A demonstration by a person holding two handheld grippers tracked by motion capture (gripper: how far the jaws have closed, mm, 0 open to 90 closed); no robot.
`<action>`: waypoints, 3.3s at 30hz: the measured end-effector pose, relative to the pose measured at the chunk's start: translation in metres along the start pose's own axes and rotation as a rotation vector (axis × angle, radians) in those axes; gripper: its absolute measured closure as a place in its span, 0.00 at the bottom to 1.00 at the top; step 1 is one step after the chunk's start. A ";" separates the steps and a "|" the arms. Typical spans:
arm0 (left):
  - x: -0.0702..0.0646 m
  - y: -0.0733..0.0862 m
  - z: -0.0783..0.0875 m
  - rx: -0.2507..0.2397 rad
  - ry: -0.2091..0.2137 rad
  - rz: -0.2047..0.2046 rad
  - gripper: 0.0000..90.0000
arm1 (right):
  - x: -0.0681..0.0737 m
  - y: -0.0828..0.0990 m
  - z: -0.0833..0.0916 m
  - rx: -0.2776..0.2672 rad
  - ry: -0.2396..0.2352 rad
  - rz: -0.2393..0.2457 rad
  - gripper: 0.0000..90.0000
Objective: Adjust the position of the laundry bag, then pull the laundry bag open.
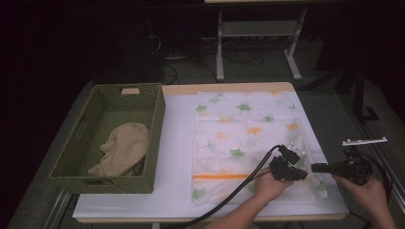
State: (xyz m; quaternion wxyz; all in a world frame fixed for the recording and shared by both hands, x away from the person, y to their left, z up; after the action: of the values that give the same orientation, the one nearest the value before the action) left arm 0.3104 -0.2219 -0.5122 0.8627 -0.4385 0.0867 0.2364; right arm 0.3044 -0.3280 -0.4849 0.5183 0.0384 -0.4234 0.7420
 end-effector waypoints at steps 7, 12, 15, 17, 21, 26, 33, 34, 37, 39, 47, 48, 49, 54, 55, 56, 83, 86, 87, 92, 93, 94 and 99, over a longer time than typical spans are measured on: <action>0.003 0.000 -0.002 -0.010 -0.002 0.037 0.89 | 0.000 0.001 0.000 0.001 -0.007 -0.004 0.93; 0.004 -0.001 -0.002 -0.013 -0.002 0.044 0.82 | 0.003 0.000 0.000 -0.002 -0.024 -0.001 0.93; 0.005 -0.001 -0.002 -0.014 0.001 0.049 0.87 | 0.004 -0.001 0.000 -0.004 -0.029 0.001 0.93; 0.004 0.000 -0.002 -0.009 0.012 0.043 0.91 | 0.004 -0.001 0.000 -0.007 -0.033 -0.001 0.93; 0.001 0.000 -0.002 -0.010 0.024 0.036 0.98 | 0.002 0.001 -0.001 -0.001 -0.029 -0.005 0.93; 0.001 -0.001 -0.002 -0.018 0.045 0.074 0.99 | 0.000 0.001 0.001 -0.008 -0.021 -0.001 0.93; -0.001 -0.001 -0.001 -0.044 0.045 0.126 0.99 | -0.004 0.004 0.003 0.004 0.007 -0.011 0.93; -0.001 -0.002 -0.001 -0.054 0.043 0.136 0.99 | -0.005 0.005 0.003 0.004 0.008 -0.011 0.93; 0.000 -0.003 0.000 -0.084 0.031 0.159 0.99 | -0.006 0.006 0.002 0.006 0.011 -0.015 0.93; 0.000 -0.004 0.000 -0.097 0.027 0.171 0.99 | -0.006 0.006 0.002 0.008 0.013 -0.014 0.93; 0.002 -0.008 -0.004 -0.145 0.006 0.223 0.98 | -0.007 0.007 0.000 0.015 0.014 -0.028 0.93; 0.002 -0.008 -0.004 -0.145 0.006 0.223 0.98 | -0.007 0.007 0.000 0.015 0.014 -0.028 0.93; 0.002 -0.007 -0.006 -0.145 0.003 0.230 0.98 | -0.007 0.007 -0.001 0.016 0.012 -0.028 0.93; 0.002 -0.006 -0.011 -0.135 -0.005 0.229 0.99 | -0.010 0.009 -0.002 0.020 0.011 -0.041 0.93; 0.002 -0.006 -0.012 -0.133 -0.003 0.231 0.99 | -0.011 0.009 -0.002 0.021 0.011 -0.044 0.93; 0.001 -0.006 -0.012 -0.131 -0.004 0.231 0.99 | -0.011 0.010 -0.002 0.021 0.010 -0.045 0.93; 0.005 -0.009 -0.001 -0.103 -0.006 0.216 1.00 | -0.007 0.002 -0.005 0.029 0.076 0.002 0.93; 0.005 -0.008 0.000 -0.101 -0.002 0.217 1.00 | -0.006 0.003 -0.004 0.030 0.083 0.005 0.93; 0.005 -0.008 0.000 -0.100 -0.003 0.216 1.00 | -0.005 0.003 -0.004 0.029 0.084 0.005 0.93; 0.004 -0.009 0.002 -0.094 -0.004 0.216 1.00 | -0.003 0.003 -0.004 0.027 0.087 0.010 0.93; 0.004 -0.009 0.003 -0.094 -0.005 0.215 1.00 | -0.003 0.004 -0.004 0.027 0.087 0.011 0.93; 0.003 -0.009 0.003 -0.093 -0.005 0.215 1.00 | -0.003 0.003 -0.004 0.027 0.086 0.012 0.93; 0.003 -0.010 0.004 -0.088 0.005 0.211 1.00 | -0.004 0.004 -0.003 0.022 0.080 0.005 0.93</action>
State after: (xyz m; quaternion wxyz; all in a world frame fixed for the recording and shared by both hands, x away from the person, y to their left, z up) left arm 0.3177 -0.2228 -0.5036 0.8129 -0.4648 0.1243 0.3282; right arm 0.3041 -0.3294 -0.4906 0.5323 0.0132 -0.3945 0.7489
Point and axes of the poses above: each handheld gripper's, and its own axes: z roughly backward along the jaws, y roughly out of its underside, x roughly to its left, the point moved 8 cm from there along -z, roughly forward along the jaws, and after that the axes turned 1 degree about -x, right-handed, at the moved point
